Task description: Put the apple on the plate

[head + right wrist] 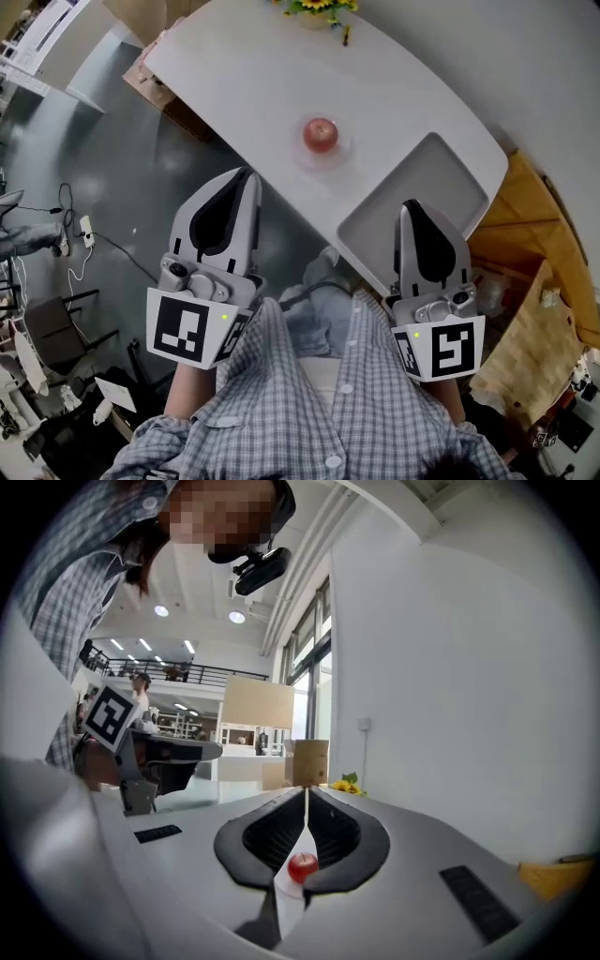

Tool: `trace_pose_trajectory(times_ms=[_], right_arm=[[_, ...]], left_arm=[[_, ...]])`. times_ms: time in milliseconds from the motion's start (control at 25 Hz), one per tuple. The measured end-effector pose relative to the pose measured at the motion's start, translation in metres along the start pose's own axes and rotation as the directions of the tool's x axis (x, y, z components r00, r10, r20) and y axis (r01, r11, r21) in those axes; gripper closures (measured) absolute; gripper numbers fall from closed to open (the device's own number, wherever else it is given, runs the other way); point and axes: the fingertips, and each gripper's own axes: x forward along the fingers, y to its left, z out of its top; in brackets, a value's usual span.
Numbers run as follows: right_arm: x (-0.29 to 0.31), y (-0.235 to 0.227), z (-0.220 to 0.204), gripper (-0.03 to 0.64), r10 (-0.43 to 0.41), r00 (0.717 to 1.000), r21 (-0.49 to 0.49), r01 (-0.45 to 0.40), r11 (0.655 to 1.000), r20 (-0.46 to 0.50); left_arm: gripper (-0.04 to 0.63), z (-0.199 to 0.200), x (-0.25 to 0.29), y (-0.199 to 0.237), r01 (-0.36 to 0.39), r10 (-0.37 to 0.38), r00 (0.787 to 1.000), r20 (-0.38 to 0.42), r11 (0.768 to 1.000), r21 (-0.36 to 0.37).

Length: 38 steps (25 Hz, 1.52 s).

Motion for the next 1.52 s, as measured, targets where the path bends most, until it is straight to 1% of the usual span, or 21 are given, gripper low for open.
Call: trace_pose_trajectory(times_ms=[120, 280, 400, 480, 560, 680, 800, 960, 1080, 1120, 1200, 1360, 1520], right_arm=[[0.006, -0.016, -0.01, 0.589, -0.027, 0.999, 0.003, 0.028, 1.0, -0.033], [0.011, -0.027, -0.021, 0.589, -0.044, 0.996, 0.024, 0.046, 0.999, -0.074], [0.017, -0.034, -0.034, 0.589, -0.061, 0.991, 0.039, 0.067, 0.997, -0.121], [0.023, -0.039, -0.044, 0.589, -0.079, 0.986, 0.059, 0.089, 0.994, -0.146], [0.034, -0.041, -0.051, 0.589, -0.096, 0.982, 0.069, 0.108, 0.992, -0.164], [0.047, -0.046, -0.062, 0.589, -0.136, 0.972, 0.09, 0.155, 0.984, -0.19], [0.059, -0.058, -0.075, 0.589, -0.203, 0.953, 0.149, 0.239, 0.959, -0.225], [0.083, -0.068, -0.096, 0.589, -0.268, 0.924, 0.224, 0.332, 0.916, -0.274], [0.104, -0.072, -0.112, 0.589, -0.305, 0.898, 0.23, 0.385, 0.894, -0.319], [0.11, -0.072, -0.118, 0.589, -0.313, 0.888, 0.227, 0.4, 0.888, -0.337], [0.119, -0.069, -0.132, 0.589, -0.32, 0.868, 0.232, 0.424, 0.875, -0.379], [0.137, -0.063, -0.164, 0.588, -0.317, 0.83, 0.256, 0.465, 0.848, -0.459], [0.152, -0.06, -0.195, 0.586, -0.32, 0.788, 0.272, 0.512, 0.814, -0.525]], left_arm=[[0.586, -0.009, 0.027, -0.006, 0.032, -0.033, 0.999, -0.015, 0.999, -0.042], [0.586, -0.017, 0.056, -0.009, 0.075, -0.078, 0.996, -0.039, 0.994, -0.084], [0.586, -0.023, 0.076, -0.005, 0.074, -0.082, 0.995, -0.06, 0.99, -0.123], [0.586, -0.03, 0.091, 0.001, 0.074, -0.085, 0.993, -0.079, 0.988, -0.133], [0.586, -0.039, 0.107, 0.007, 0.094, -0.106, 0.99, -0.093, 0.987, -0.13], [0.586, -0.058, 0.133, 0.01, 0.16, -0.175, 0.976, -0.131, 0.98, -0.117], [0.586, -0.077, 0.158, 0.011, 0.224, -0.242, 0.953, -0.184, 0.968, -0.113], [0.586, -0.098, 0.182, 0.03, 0.253, -0.272, 0.933, -0.237, 0.961, -0.108], [0.585, -0.114, 0.196, 0.049, 0.265, -0.284, 0.918, -0.277, 0.959, -0.105], [0.584, -0.12, 0.2, 0.055, 0.271, -0.293, 0.91, -0.295, 0.956, -0.114], [0.584, -0.136, 0.206, 0.062, 0.298, -0.328, 0.881, -0.341, 0.944, -0.138], [0.584, -0.172, 0.216, 0.068, 0.379, -0.408, 0.802, -0.436, 0.912, -0.157], [0.584, -0.205, 0.224, 0.077, 0.407, -0.452, 0.736, -0.504, 0.891, -0.204]])
